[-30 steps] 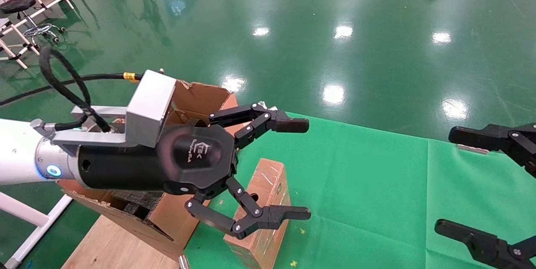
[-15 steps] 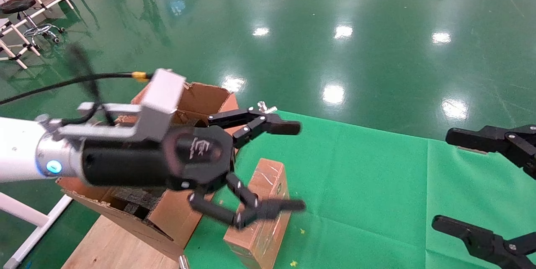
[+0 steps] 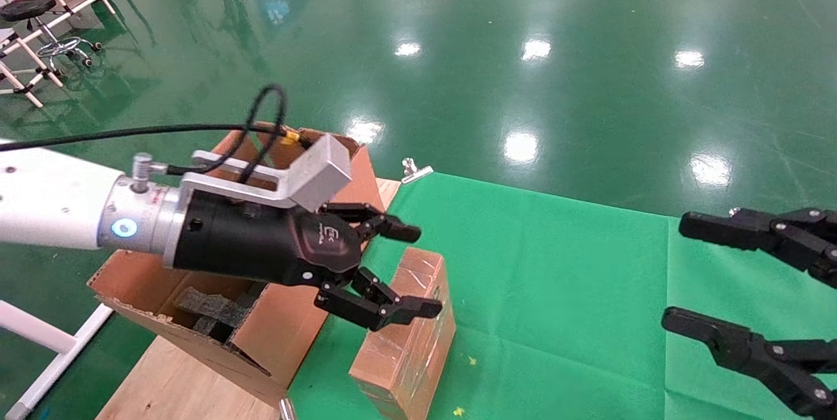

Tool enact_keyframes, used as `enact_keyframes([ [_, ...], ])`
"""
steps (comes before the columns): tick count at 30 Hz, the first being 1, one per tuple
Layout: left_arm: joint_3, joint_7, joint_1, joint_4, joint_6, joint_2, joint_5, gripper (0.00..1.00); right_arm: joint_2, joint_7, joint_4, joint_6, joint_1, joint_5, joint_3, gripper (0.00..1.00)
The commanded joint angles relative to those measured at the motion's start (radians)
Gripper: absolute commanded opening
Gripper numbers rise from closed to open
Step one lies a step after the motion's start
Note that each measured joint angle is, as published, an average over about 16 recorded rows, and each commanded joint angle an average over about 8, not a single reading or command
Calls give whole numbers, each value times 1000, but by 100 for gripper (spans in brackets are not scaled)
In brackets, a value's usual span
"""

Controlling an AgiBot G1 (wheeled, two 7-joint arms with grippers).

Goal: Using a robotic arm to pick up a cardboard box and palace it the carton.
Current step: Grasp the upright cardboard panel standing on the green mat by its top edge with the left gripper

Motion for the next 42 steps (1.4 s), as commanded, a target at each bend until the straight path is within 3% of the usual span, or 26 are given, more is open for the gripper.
enact_keyframes([
  [1,27,-51,-36,-2,20,8,47,100,0,0,0,0,0,0,0,0],
  [12,52,-92,-79,17,44,25,92,100,0,0,0,0,0,0,0,0],
  [15,78,-168,-123,25,59,45,143,100,0,0,0,0,0,0,0,0],
  [19,135,-344,-214,24,91,89,250,100,0,0,0,0,0,0,0,0],
  [24,243,-557,-336,20,133,152,356,100,0,0,0,0,0,0,0,0],
  [29,385,-693,-440,21,146,194,374,100,0,0,0,0,0,0,0,0],
  [36,593,-809,-550,21,141,223,332,100,0,0,0,0,0,0,0,0],
  [42,705,-853,-595,13,129,235,296,100,0,0,0,0,0,0,0,0],
])
